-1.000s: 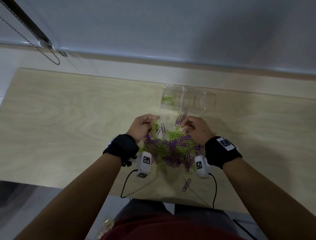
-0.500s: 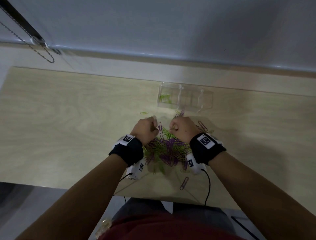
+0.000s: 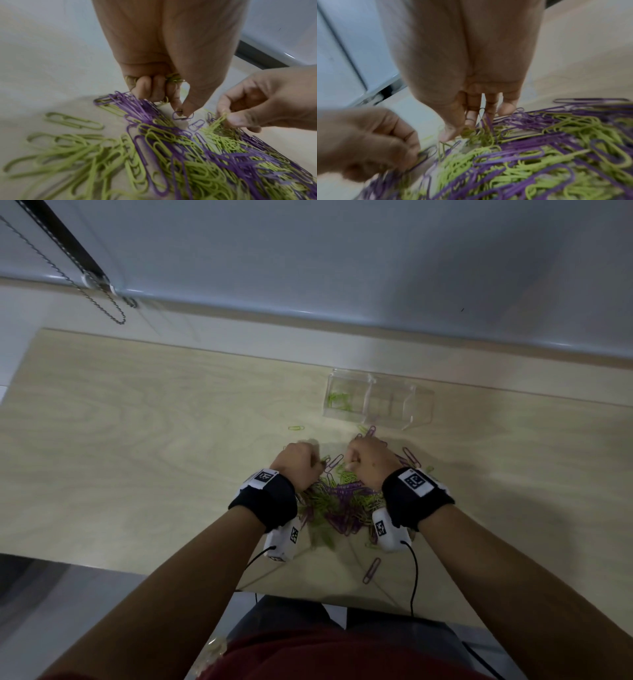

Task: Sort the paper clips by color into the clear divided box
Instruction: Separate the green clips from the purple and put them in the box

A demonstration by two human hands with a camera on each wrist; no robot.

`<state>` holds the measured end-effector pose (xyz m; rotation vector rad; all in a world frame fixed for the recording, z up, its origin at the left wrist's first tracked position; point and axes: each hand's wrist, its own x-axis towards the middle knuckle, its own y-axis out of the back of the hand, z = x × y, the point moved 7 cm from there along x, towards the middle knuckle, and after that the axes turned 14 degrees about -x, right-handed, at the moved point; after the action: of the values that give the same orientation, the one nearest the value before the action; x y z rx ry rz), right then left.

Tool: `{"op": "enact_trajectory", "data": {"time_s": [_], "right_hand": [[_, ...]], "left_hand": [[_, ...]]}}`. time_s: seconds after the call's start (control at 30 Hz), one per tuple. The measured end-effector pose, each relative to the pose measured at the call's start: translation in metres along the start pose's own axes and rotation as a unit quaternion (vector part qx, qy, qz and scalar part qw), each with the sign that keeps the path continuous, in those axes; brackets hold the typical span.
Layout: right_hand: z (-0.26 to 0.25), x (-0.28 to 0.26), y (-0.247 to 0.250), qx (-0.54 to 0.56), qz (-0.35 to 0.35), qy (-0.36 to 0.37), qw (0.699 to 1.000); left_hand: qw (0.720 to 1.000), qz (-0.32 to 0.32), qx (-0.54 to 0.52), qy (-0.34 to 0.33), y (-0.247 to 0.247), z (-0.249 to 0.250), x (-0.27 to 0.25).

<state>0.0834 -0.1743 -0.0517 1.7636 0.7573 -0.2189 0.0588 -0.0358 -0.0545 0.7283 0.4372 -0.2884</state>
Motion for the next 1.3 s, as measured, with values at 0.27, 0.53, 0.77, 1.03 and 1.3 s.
{"op": "enact_trajectory", "data": {"time_s": [0.27, 0.53, 0.77, 1.03, 1.3], "right_hand": [[0.02, -0.022, 0.038, 0.437, 0.044, -0.033, 0.898], [0.015, -0.006, 0.086, 0.504, 0.111, -0.051, 0.855], [-0.007, 0.027, 0.109, 0.14, 0.222, -0.025, 0.965], [0.001, 0.005, 0.082, 0.437, 0.155, -0.022, 0.886], [0.063, -0.019, 0.036, 0.103, 0.137, -0.085, 0.982]], "left_hand": [[0.954, 0.002, -0.299, 0.025, 0.033, 0.0, -0.007], [0.881, -0.027, -0.473, 0.004, 0.059, 0.037, 0.012], [0.904, -0.022, -0.427, -0.011, 0.061, 0.054, 0.018], [0.892, -0.028, -0.451, 0.01, 0.043, 0.051, 0.02], [0.985, 0.068, -0.146, -0.063, 0.065, 0.086, 0.07]]}}
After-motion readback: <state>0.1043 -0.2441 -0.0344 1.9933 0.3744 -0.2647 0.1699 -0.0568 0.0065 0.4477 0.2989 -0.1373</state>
